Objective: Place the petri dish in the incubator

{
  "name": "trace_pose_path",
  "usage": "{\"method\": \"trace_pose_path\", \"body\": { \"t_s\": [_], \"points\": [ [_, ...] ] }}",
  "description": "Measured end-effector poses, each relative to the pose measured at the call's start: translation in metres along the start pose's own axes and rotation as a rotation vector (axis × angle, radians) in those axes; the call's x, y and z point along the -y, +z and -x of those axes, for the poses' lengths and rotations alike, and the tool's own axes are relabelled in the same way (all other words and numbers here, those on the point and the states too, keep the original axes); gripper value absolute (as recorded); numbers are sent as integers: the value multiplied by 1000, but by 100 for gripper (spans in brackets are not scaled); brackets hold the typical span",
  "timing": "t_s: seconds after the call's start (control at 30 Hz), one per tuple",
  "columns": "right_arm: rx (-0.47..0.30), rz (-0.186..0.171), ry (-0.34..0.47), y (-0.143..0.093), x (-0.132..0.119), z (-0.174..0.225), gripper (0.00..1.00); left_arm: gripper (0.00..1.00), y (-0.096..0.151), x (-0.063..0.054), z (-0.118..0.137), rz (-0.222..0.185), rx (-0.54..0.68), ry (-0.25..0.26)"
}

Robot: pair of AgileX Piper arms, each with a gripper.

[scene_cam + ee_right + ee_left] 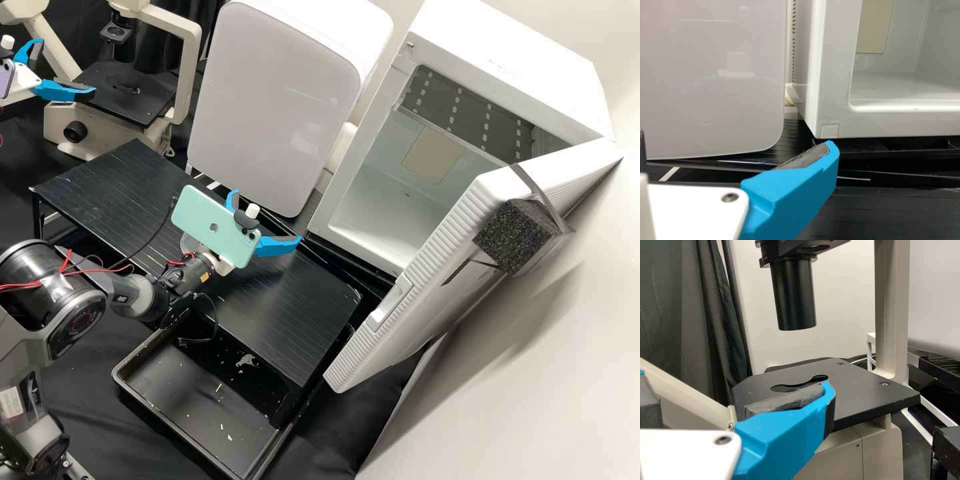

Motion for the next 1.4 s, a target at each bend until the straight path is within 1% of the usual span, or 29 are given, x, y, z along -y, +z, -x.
{"method": "trace_pose_path", "body": {
  "t_s": [0.3, 0.47, 0.5, 0.6, 0.67, 0.8, 0.97, 1.0, 1.1, 1.4],
  "points": [
    [-1, 0, 1, 0, 0, 0, 100, 100, 0, 0, 0, 0, 0, 0],
    [-2, 0, 8, 3, -2, 15, 100, 100, 0, 0, 0, 0, 0, 0],
    [-18, -4, 20, 2, -5, 22, 100, 100, 0, 0, 0, 0, 0, 0],
    [-52, -29, 51, 1, -9, 40, 100, 100, 0, 0, 0, 0, 0, 0],
    [-92, -48, 83, -3, -13, 52, 100, 100, 0, 0, 0, 0, 0, 0],
    [-156, -51, 115, -8, -11, 74, 100, 100, 0, 0, 0, 0, 0, 0],
    [-177, -63, 58, -10, 5, 88, 100, 100, 0, 0, 0, 0, 0, 0],
    [-177, -58, 44, -10, 9, 90, 100, 100, 0, 0, 0, 0, 0, 0],
    [-159, -54, 8, -6, 17, 93, 100, 100, 0, 0, 0, 0, 0, 0],
    [-101, -58, -46, 5, 28, 97, 100, 100, 0, 0, 0, 0, 0, 0]
  ]
}}
